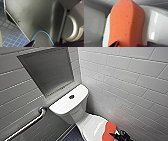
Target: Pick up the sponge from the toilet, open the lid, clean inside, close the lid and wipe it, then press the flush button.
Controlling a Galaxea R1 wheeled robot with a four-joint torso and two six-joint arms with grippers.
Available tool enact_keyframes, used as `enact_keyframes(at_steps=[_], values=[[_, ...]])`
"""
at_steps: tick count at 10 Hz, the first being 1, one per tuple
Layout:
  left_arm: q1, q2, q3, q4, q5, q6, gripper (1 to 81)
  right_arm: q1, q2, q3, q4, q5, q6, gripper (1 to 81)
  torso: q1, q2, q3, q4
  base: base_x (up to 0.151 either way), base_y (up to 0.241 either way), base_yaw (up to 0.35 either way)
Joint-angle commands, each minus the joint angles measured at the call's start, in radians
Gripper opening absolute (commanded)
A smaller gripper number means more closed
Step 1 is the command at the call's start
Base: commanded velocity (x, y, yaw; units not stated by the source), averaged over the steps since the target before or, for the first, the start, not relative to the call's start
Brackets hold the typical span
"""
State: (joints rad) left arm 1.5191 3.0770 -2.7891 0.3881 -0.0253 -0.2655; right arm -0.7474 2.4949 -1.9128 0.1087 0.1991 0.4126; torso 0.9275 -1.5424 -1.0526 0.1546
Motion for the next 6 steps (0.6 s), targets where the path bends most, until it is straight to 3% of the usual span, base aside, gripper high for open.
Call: enact_keyframes(at_steps=[1,3,4,6], values=[[0.025,-0.003,-0.003,-0.003,0.079,-0.001,81.1,0.035,0.061,-0.049,-0.003,-0.033,-0.001,81.1,0.0,0.0,0.0,0.0,0.0,0.0,0.0],[0.028,-0.003,-0.003,-0.003,0.079,-0.001,81.1,0.032,0.06,-0.051,-0.003,-0.033,-0.001,81.1,0.0,0.0,0.0,0.0,0.0,0.0,0.0],[0.028,-0.003,-0.003,-0.003,0.077,-0.001,81.1,0.033,0.055,-0.051,-0.003,-0.036,-0.001,1.0,0.0,0.0,0.0,0.0,0.0,0.0,0.0],[0.028,-0.001,-0.003,-0.003,0.077,-0.001,81.1,0.038,0.028,-0.026,-0.009,-0.038,-0.003,1.0,0.0,0.0,0.0,0.0,0.0,0.0,0.0]])
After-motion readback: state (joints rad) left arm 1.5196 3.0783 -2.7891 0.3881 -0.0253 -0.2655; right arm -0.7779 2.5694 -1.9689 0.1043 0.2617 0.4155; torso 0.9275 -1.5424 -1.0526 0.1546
